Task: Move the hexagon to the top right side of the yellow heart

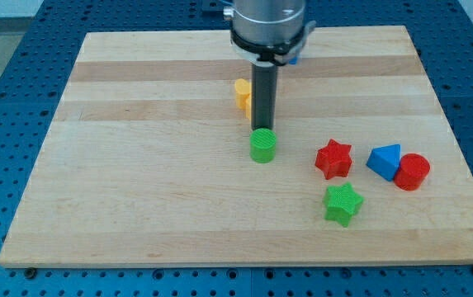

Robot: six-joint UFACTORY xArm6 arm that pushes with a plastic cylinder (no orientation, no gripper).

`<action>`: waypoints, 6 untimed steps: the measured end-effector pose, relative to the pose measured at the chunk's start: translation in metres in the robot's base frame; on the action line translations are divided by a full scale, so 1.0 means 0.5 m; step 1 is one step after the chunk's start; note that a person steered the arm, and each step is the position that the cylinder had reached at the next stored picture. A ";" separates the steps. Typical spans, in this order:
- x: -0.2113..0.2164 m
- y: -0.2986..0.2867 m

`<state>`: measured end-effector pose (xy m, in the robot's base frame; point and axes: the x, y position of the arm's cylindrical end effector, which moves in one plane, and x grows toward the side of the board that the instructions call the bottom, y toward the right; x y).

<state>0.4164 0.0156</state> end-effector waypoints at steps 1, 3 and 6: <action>-0.093 -0.001; -0.116 -0.005; -0.109 -0.220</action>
